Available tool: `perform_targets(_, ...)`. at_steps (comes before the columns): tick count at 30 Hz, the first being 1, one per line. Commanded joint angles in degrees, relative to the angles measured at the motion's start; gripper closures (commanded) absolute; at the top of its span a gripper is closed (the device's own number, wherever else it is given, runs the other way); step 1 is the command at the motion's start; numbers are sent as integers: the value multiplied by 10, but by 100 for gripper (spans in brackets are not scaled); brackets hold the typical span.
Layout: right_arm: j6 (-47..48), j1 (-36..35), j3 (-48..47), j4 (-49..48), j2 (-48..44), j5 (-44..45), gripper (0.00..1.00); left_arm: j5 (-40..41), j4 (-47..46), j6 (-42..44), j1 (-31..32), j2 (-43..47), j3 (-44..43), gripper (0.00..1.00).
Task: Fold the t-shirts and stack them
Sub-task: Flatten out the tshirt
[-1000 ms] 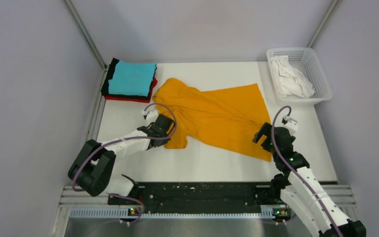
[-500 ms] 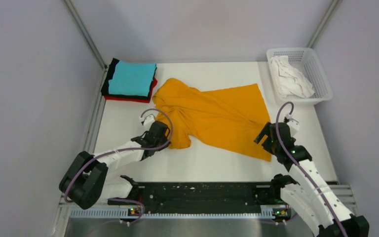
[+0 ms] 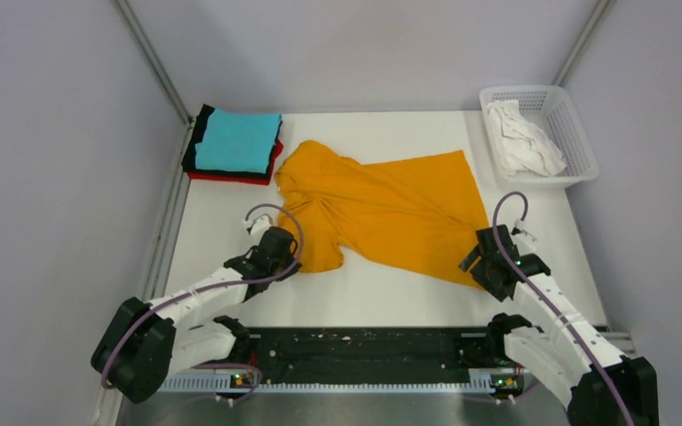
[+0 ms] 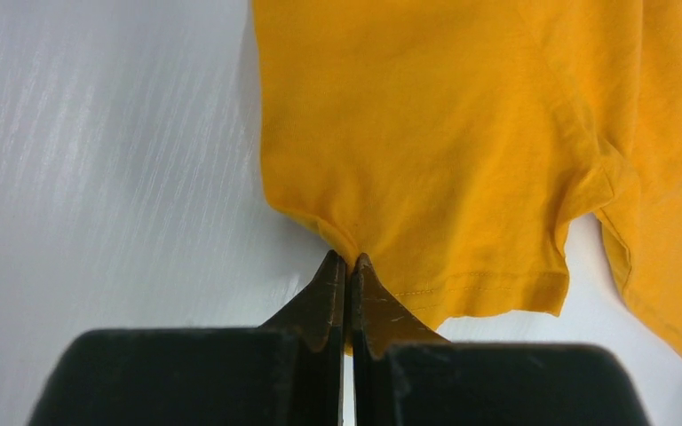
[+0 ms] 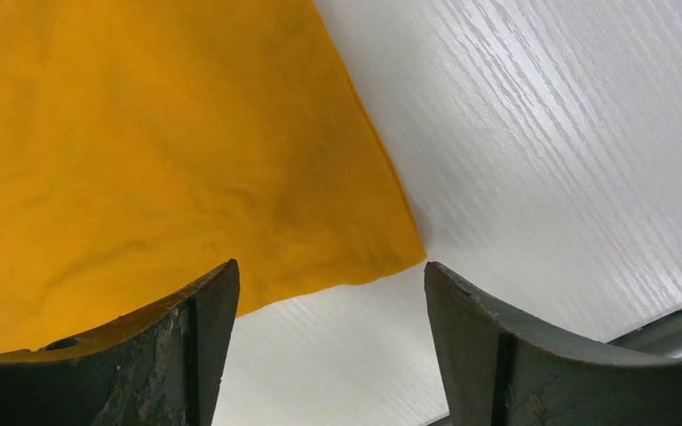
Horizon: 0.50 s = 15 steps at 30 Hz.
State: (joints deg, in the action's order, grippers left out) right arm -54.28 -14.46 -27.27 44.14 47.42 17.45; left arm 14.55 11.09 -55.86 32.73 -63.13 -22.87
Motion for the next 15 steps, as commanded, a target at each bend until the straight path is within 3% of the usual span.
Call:
perform_targets(1, -24, 2, 24, -8, 21, 26, 27, 8, 4, -10, 3, 22, 8, 100)
perform_targets(7, -11, 2, 40, -37, 30, 0, 41, 14, 15, -13, 2, 35, 9, 100)
perform_targets(13, -7, 2, 65, -86, 27, 0, 73, 28, 22, -16, 2, 47, 11, 100)
perform_targets(15, 2, 1, 65, -106, 39, 3, 79, 34, 26, -17, 2, 51, 11, 100)
